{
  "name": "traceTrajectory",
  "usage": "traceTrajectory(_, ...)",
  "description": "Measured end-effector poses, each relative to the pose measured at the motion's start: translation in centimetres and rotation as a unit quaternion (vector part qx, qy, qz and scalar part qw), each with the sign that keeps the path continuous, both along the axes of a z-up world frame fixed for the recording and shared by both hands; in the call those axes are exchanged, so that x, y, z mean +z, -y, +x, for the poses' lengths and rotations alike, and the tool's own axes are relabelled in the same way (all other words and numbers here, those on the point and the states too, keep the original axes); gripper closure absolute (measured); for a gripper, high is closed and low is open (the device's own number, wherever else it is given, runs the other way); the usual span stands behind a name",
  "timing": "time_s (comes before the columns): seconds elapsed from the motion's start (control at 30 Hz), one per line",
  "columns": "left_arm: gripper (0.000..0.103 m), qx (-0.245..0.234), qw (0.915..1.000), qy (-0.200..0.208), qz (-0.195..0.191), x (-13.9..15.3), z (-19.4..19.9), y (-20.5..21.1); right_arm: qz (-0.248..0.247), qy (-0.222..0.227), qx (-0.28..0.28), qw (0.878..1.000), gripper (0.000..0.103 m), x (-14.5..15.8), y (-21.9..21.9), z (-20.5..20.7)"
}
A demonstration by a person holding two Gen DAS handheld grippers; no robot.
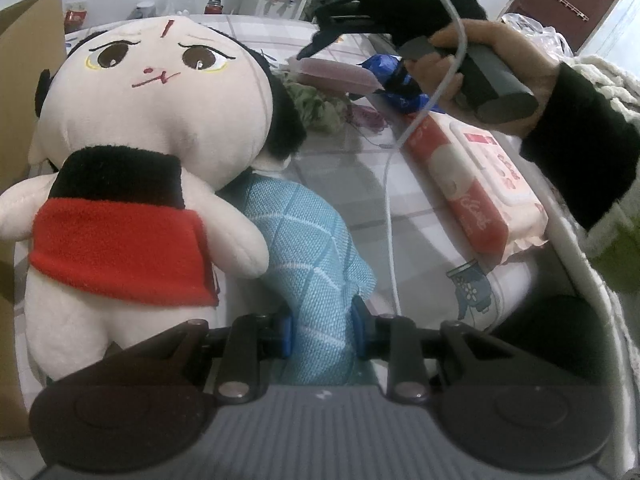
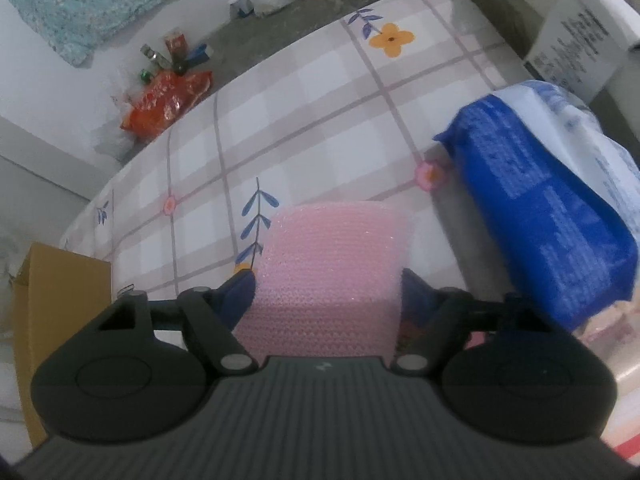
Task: Organize soft objects
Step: 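Grasp and lift the pink bubble pad with the right tool while the left holds the towel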
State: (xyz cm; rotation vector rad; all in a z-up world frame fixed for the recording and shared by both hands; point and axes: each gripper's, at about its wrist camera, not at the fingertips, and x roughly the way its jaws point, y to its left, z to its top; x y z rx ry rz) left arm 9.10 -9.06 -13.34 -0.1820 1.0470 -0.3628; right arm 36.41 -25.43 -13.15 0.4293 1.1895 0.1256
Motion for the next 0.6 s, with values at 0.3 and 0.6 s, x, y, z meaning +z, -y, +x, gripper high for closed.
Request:
traceTrajectory(0.3, 0.075, 0.007, 0.9999, 0.005, 0.007, 0.0, -0.1, 0.4, 0.035, 0.036, -0.032, 0.998, 0.066, 2.0, 3.3, -2.7)
traceTrajectory(0.6, 0.075, 0.016, 0.9997, 0.01, 0.015, 0.2, -0.4, 0.7, 0.074, 0.082, -0.031, 0.993, 0.069, 4.8, 6.1, -8.4)
